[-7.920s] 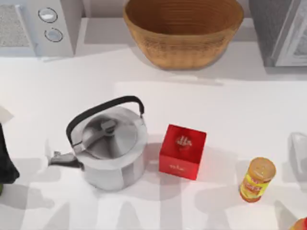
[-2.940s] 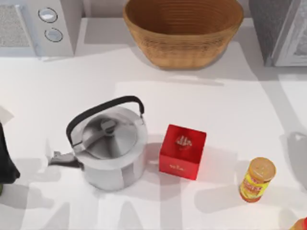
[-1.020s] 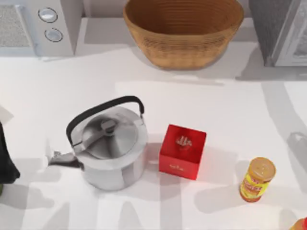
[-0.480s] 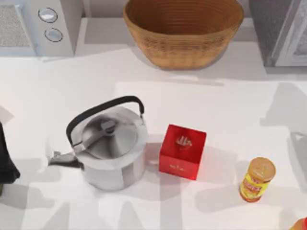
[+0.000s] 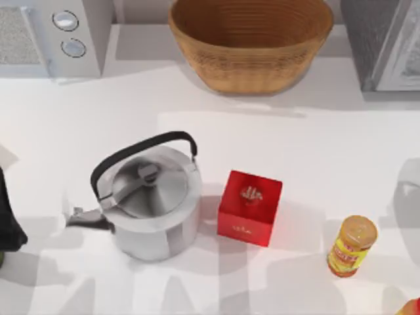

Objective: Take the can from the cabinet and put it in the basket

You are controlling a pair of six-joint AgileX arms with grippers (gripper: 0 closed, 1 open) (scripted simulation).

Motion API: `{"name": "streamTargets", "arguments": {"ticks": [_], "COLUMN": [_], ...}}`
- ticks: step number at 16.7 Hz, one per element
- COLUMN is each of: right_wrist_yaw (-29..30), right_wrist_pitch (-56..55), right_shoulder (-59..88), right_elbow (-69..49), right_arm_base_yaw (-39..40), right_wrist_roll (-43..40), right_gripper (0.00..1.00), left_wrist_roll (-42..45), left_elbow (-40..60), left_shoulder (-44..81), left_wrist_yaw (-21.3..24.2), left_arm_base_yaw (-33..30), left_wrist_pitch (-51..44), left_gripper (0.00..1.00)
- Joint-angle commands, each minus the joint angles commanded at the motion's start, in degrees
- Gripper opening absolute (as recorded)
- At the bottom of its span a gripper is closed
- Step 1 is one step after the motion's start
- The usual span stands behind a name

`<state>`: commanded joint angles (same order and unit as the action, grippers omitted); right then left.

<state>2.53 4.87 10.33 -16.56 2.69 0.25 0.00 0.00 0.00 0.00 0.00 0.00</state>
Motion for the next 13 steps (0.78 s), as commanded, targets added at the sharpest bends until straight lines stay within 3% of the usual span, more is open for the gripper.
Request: {"name": "streamTargets", "arguments": {"ticks": [6,13], "right_wrist_yaw": [-2.41,-2.51], "right_wrist_pitch": [-4.64,-4.76], "right_shoulder": [-9.84,-9.91], "right_elbow": [15.76,16.92], "right_arm_base_yaw": [-2.56,-2.52], "right_wrist_roll": [-0.23,-0.14], "right_gripper": [0.0,0.0], "left_wrist_roll": [0.0,0.0], "left_elbow": [0.0,0.0], "left_shoulder": [0.0,0.0], "left_wrist_yaw": [0.0,0.0], "left_arm_base_yaw": [0.0,0.0], "left_wrist_pitch": [0.0,0.0], "left_gripper": [1.0,1.0]}}
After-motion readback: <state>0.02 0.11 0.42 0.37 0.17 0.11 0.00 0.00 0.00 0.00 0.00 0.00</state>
